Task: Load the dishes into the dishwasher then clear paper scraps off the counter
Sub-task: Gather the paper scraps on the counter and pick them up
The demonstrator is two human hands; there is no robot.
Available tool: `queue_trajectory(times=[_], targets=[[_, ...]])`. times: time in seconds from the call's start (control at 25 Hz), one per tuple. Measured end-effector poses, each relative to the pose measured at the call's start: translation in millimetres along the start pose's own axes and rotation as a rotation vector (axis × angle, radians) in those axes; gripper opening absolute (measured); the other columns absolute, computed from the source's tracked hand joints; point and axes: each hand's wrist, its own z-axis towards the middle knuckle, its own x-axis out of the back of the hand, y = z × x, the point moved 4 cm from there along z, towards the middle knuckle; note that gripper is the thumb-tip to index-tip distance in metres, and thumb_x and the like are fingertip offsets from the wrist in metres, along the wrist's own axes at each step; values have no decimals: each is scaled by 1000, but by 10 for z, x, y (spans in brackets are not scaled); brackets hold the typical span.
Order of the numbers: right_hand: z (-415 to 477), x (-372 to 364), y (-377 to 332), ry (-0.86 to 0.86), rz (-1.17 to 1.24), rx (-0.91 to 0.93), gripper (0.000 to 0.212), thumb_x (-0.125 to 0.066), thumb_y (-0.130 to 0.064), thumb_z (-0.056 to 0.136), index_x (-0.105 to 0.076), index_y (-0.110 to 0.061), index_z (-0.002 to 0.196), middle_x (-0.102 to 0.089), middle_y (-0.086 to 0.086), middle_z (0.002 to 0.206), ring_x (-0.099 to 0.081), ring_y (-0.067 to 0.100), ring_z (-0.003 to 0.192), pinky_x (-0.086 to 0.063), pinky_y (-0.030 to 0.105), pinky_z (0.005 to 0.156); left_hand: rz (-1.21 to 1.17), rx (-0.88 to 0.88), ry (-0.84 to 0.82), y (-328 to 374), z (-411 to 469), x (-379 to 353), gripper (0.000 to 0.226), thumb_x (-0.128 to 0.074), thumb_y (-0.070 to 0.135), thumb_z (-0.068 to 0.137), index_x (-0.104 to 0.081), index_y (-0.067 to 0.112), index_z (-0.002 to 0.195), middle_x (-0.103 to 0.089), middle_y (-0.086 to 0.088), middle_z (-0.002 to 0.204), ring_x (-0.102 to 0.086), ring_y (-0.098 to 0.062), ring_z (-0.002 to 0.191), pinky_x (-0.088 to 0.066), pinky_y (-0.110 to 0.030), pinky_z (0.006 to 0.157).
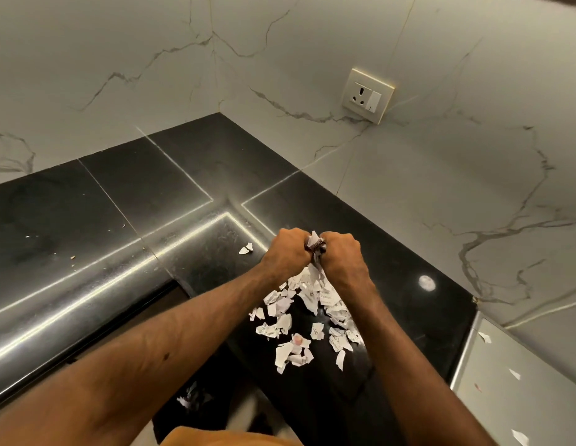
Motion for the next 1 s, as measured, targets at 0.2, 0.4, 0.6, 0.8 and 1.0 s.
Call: queue_trajectory(times=[0.2, 0.4, 0.6, 0.8, 1.0], targets=[[-124, 23, -260, 19, 6, -35, 8, -72, -23, 98, -71, -15, 97, -67, 5, 85, -64, 21, 75, -61, 39, 73, -21, 27, 56, -84, -177, 193, 33, -68, 9, 85, -56, 25, 59, -63, 6, 62, -56, -9, 54, -36, -17, 47], [-371, -40, -635, 54, 39, -15, 12, -74, -26, 98, -72, -14, 99, -70, 6, 87, -68, 22, 77, -64, 44, 78, -63, 18, 64, -307, -452, 445, 25, -72, 6, 85, -66, 20, 65, -66, 5, 63, -63, -14, 59, -44, -16, 51], [-700, -222, -1130, 23, 28, 24, 10, -72, -22, 95, -74, -13, 99, -73, 9, 89, -66, 25, 75, -58, 36, 71, -70, 70, 84, -708, -904, 736, 20, -75, 8, 85, -68, 17, 69, -70, 1, 70, -69, -18, 66, -57, -27, 60], [-1189, -551, -1641, -57, 99, 44, 8, -66, -12, 92, -75, -10, 92, -69, 9, 82, -54, 24, 70, -42, 30, 64, -21, 208, 39, -1341, -1410, 900, 18, -74, 12, 84, -68, 19, 68, -72, -1, 74, -70, -18, 71, -61, -31, 67], [-1648, -1126, -1973, -132, 225, 13, 9, -69, -14, 82, -75, -15, 89, -73, 9, 82, -70, 31, 78, -61, 44, 71, -55, 282, 11, -1906, -1949, 902, 12, -68, 11, 83, -73, 20, 76, -72, -3, 78, -68, -18, 76, -49, -26, 63]])
